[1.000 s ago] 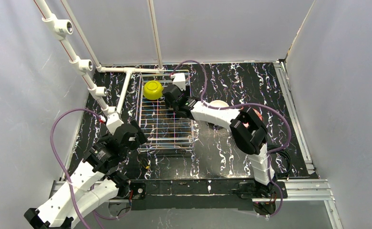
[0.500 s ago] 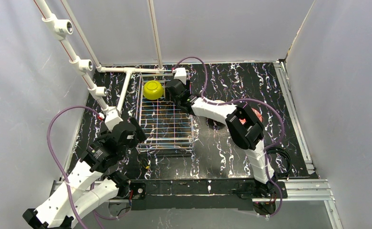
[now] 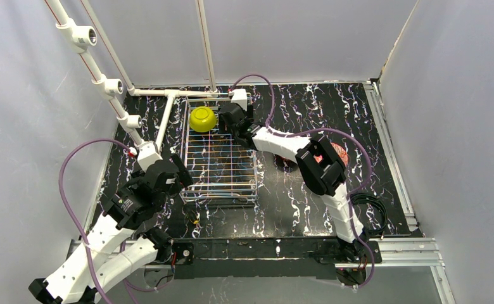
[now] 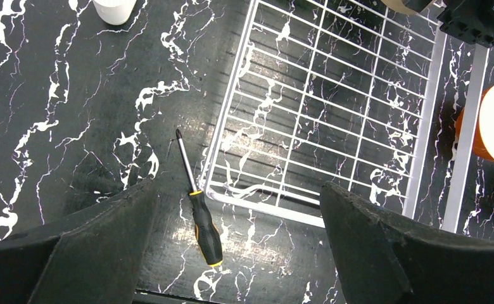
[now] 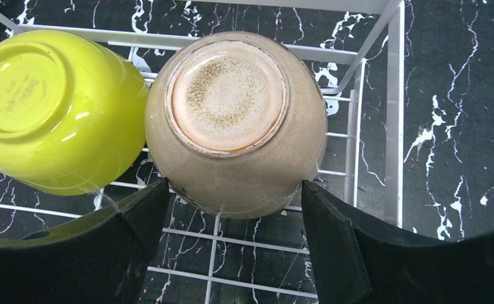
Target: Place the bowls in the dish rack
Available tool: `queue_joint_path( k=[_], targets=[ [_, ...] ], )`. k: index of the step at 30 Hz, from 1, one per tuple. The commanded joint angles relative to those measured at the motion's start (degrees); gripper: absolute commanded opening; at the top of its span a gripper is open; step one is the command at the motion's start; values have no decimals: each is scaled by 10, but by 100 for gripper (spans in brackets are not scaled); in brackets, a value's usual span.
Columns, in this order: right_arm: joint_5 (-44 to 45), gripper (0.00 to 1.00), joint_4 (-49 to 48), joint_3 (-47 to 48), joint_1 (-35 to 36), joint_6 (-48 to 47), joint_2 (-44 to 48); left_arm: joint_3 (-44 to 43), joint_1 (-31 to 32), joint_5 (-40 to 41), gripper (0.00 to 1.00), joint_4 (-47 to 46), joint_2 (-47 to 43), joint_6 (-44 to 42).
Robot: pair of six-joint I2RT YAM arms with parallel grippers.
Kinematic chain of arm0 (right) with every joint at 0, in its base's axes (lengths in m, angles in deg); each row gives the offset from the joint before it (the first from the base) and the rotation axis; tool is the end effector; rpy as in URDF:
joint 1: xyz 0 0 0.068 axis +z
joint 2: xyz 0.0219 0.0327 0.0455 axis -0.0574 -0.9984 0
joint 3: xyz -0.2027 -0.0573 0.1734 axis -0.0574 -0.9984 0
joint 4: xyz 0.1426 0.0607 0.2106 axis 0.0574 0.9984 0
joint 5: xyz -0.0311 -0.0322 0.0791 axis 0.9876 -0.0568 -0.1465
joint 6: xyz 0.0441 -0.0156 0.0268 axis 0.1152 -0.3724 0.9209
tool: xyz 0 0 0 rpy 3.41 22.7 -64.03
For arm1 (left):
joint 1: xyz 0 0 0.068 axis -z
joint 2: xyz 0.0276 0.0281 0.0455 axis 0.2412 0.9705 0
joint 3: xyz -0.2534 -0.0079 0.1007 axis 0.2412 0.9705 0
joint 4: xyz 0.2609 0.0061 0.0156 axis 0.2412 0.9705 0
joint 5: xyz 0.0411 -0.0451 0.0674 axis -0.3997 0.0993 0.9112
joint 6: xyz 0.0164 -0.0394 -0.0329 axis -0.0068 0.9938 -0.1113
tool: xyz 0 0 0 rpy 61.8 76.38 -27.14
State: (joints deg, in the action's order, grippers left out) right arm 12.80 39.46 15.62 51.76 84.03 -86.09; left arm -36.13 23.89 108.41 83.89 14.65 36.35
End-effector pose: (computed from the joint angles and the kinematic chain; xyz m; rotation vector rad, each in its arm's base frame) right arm 0.3567 0.3724 0.2143 -0.0597 1.9792 0.2056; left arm 0.1066 -0.0574 0.3155 -0.4926 2.0566 -0.2220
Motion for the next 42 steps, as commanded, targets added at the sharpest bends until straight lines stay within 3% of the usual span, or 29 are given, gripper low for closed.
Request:
queue_joint_path(
  k=[1, 14, 22, 28, 34, 37, 42],
  targets=[
    [-25, 85, 3, 15, -9, -6, 7, -18, 2, 23, 98, 7, -2, -8],
    [-134, 90, 7, -5, -32, 44, 130, -44, 2, 34, 98, 5, 1, -48],
    [-157, 90, 25, -140, -70, 61, 280, -52, 2, 36, 98, -1, -8, -72],
    [-176, 85, 126, -222, -109, 50, 360, -61, 2, 39, 98, -77, -39, -150],
    [-168, 83, 187, -293, -111, 50, 385, -76, 2, -32, 98, -160, -37, -255],
    [-165, 75, 178, -322, -111, 44, 377, -62, 2, -114, 98, -209, -44, -311],
    [-170, 74, 184, -310, -112, -4, 319, -33, 2, -193, 98, -245, -60, -332]
  ],
)
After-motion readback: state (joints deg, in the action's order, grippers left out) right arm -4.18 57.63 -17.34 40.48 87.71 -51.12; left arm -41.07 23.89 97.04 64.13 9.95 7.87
